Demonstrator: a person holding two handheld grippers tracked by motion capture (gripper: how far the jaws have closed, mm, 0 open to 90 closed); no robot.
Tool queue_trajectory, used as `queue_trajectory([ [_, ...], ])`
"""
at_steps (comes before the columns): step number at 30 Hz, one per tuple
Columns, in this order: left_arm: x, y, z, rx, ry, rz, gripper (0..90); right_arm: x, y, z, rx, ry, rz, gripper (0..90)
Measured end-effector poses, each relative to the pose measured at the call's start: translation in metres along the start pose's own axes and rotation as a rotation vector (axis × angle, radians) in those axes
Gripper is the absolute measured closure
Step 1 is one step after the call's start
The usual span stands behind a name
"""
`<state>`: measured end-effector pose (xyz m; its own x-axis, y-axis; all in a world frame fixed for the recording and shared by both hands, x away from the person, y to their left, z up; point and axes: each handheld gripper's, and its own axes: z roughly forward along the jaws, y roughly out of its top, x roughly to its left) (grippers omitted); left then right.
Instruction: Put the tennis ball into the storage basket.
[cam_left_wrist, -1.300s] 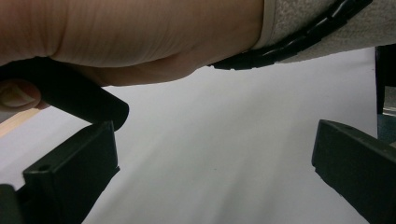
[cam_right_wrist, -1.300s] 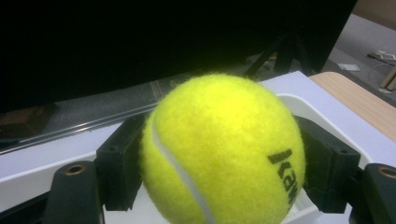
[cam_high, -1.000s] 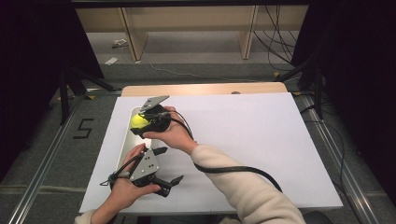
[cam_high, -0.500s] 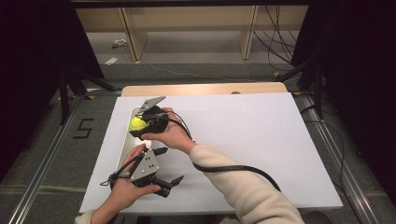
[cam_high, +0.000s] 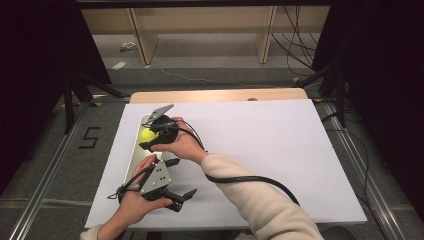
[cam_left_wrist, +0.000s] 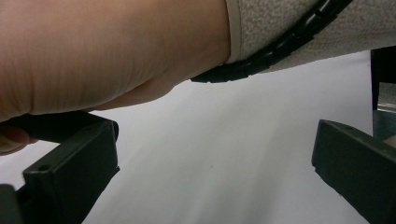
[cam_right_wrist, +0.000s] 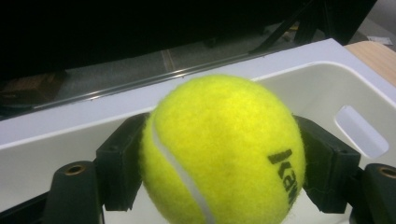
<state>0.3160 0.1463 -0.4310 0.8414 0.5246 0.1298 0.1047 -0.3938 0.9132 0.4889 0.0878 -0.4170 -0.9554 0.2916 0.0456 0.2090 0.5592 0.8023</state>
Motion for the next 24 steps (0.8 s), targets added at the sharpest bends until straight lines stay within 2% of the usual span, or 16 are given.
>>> queue_trajectory([
  [12,-0.0003,-0.0001,0.0004,0.001,-0.003,0.000,0.0,0.0025,-0.0016,0.0060,0.045,0.000,-0.021,26.4],
  [24,-0.0003,-0.0002,0.0003,0.003,-0.005,0.001,0.0,0.0030,-0.0028,0.0097,0.061,0.001,-0.017,26.2],
])
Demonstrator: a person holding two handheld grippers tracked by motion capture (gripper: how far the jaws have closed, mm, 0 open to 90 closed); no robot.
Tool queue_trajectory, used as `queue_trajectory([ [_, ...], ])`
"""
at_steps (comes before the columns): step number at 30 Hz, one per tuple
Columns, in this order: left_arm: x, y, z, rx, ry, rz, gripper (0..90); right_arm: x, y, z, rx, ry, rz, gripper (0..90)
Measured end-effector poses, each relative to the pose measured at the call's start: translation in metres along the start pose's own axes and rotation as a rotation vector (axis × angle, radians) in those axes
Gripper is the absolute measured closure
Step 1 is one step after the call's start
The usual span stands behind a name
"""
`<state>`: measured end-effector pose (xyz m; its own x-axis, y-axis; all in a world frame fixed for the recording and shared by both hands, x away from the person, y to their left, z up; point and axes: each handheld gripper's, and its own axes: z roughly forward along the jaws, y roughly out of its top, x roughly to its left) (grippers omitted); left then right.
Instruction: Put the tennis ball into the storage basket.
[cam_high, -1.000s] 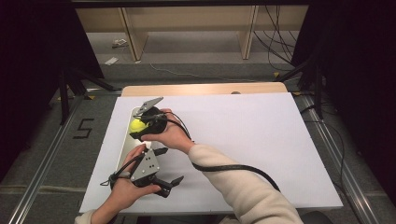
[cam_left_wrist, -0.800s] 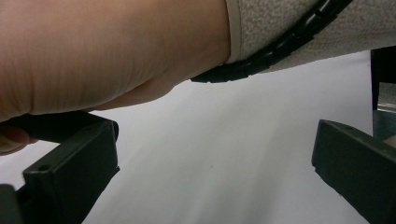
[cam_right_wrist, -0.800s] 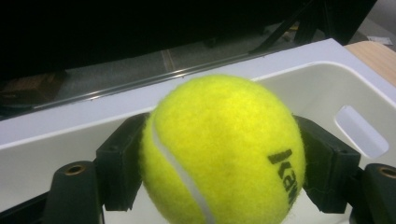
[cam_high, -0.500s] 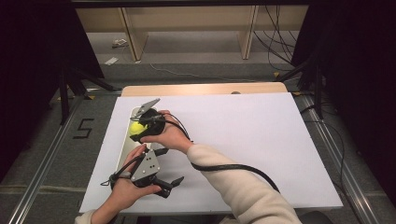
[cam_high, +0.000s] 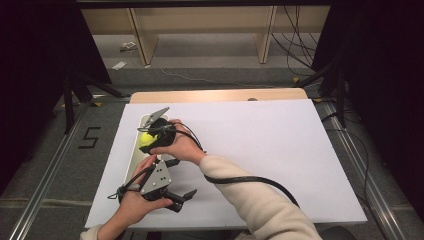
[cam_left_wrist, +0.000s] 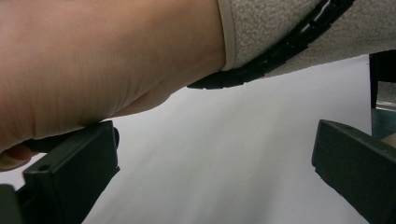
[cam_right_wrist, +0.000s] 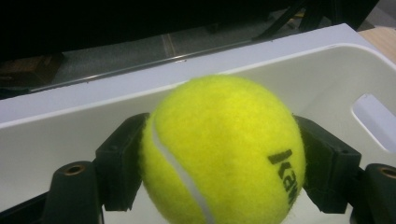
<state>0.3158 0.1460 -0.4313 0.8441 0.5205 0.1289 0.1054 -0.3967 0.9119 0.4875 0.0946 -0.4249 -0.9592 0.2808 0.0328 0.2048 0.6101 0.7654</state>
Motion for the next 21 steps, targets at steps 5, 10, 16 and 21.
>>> queue_trajectory([
  [5,0.0001,-0.0002,0.0002,0.003,-0.001,0.001,0.0,-0.0001,0.0001,0.0010,0.004,0.002,0.000,26.2],
  [10,0.0000,-0.0003,0.0003,0.004,-0.002,0.001,0.0,-0.0001,-0.0001,0.0014,0.005,0.005,0.003,26.0],
  [16,0.0000,-0.0003,0.0004,0.005,-0.003,0.002,0.0,-0.0010,-0.0004,0.0017,0.013,0.006,0.010,25.3],
  [21,-0.0002,-0.0004,0.0006,0.005,-0.004,0.002,0.0,-0.0025,-0.0001,0.0001,-0.015,0.002,0.031,19.0],
])
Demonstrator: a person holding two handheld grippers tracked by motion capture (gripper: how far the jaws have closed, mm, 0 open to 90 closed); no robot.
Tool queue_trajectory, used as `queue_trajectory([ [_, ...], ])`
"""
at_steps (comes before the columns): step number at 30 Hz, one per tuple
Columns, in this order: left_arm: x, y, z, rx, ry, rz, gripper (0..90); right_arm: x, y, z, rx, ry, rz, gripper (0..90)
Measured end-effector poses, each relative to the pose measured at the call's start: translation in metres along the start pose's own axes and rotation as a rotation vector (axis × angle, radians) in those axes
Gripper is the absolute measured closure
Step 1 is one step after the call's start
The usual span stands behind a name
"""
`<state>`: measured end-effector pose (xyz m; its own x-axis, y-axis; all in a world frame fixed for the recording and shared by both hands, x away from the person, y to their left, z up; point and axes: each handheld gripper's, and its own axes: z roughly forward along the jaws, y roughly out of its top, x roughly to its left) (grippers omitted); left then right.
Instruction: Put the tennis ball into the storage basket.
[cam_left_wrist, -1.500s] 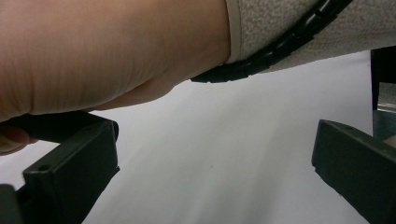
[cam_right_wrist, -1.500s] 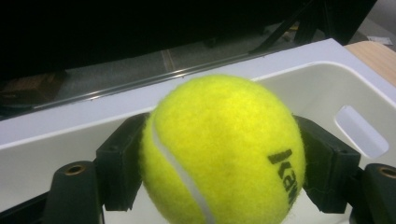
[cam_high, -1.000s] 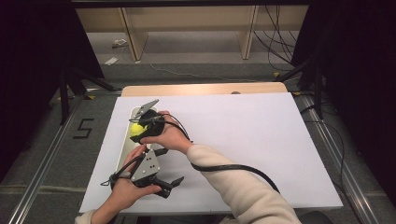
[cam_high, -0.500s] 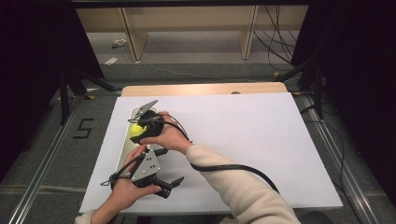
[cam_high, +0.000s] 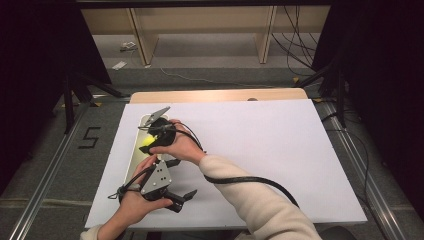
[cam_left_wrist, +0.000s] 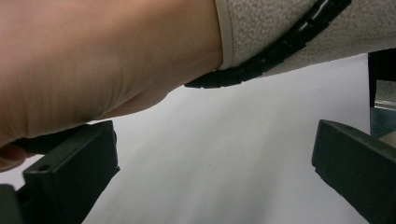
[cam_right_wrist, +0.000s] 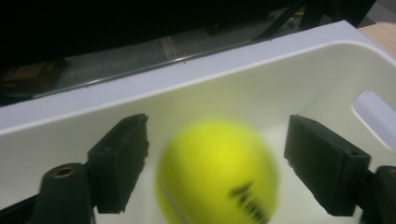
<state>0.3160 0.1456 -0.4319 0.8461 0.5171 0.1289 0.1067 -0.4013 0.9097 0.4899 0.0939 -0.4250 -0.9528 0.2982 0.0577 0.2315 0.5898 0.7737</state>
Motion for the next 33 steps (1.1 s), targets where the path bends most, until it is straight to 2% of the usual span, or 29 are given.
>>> queue_trajectory([
  [2,0.000,0.000,0.000,0.000,0.000,0.000,0.0,-0.001,0.002,-0.001,-0.011,-0.011,0.002,16.0],
  [13,0.000,0.000,0.000,0.001,-0.002,0.000,0.0,-0.004,0.002,-0.012,-0.050,-0.031,0.007,16.0],
  [24,0.000,0.000,0.001,0.002,-0.002,0.000,0.0,-0.008,0.001,-0.034,-0.100,-0.054,0.025,15.8],
  [33,0.000,0.000,0.000,0.003,-0.001,0.001,0.0,-0.012,-0.005,-0.052,-0.114,-0.075,0.036,15.8],
])
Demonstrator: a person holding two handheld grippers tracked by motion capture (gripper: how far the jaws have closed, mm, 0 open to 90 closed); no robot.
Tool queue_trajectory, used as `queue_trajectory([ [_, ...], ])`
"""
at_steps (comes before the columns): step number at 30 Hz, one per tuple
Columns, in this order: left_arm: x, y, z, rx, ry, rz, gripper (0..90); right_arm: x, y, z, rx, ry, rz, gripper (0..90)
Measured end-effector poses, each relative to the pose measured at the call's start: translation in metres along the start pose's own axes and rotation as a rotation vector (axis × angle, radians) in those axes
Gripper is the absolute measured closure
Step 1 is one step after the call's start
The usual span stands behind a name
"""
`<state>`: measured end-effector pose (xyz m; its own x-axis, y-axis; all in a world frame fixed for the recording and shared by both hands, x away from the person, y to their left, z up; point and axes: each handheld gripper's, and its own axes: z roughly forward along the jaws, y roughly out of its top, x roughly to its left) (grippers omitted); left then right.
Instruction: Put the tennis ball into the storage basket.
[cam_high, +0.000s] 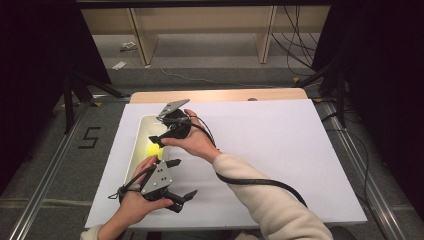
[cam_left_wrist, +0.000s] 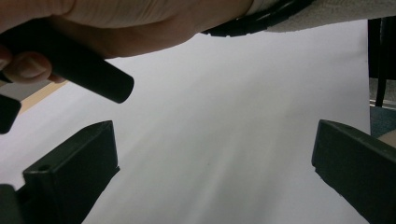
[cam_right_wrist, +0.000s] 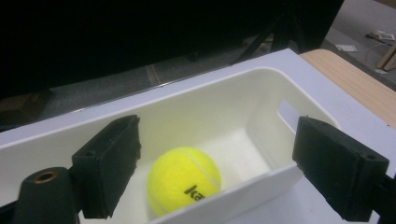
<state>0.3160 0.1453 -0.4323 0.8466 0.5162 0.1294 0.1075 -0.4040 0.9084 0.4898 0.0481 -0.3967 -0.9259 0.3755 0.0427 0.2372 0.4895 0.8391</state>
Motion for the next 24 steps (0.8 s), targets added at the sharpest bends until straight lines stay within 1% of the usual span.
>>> queue_trajectory([
  [4,0.001,0.000,0.000,0.002,0.001,0.001,0.0,-0.002,-0.003,-0.007,-0.003,-0.004,0.019,15.8],
  [17,0.000,0.000,0.001,0.002,0.002,-0.001,0.0,-0.013,-0.012,-0.041,-0.034,-0.048,0.040,15.8],
  [24,0.000,0.000,0.001,0.001,0.002,-0.002,0.0,-0.020,-0.021,-0.058,-0.048,-0.070,0.053,15.8],
])
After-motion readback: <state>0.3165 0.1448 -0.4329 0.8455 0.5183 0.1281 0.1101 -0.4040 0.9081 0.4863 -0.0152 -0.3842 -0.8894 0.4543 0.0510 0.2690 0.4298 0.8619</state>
